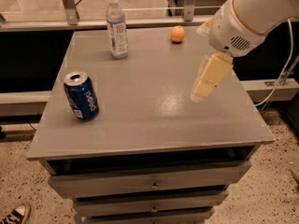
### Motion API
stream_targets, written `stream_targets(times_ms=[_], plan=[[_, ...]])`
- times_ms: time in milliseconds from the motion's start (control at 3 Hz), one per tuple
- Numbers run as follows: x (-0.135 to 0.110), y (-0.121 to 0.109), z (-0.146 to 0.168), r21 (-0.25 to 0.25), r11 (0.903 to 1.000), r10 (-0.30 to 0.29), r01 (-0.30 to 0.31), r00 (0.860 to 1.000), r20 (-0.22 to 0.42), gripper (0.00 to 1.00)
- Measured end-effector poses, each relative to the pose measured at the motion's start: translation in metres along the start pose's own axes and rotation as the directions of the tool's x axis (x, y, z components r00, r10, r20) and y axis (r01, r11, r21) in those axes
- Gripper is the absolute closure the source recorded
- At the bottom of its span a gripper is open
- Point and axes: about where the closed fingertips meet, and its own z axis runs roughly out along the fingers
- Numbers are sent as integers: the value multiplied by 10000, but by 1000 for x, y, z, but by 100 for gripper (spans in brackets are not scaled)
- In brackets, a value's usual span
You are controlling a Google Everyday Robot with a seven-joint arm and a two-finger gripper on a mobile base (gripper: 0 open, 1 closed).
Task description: Knock blue plastic bottle over
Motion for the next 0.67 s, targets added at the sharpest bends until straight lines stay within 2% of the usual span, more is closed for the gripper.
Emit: stream_targets(times_ms=[333,667], plan=[[-2,0,1,-15,10000,24,-24,9999,157,0],[-16,-6,28,-139,9995,289,-276,9943,1030,0]])
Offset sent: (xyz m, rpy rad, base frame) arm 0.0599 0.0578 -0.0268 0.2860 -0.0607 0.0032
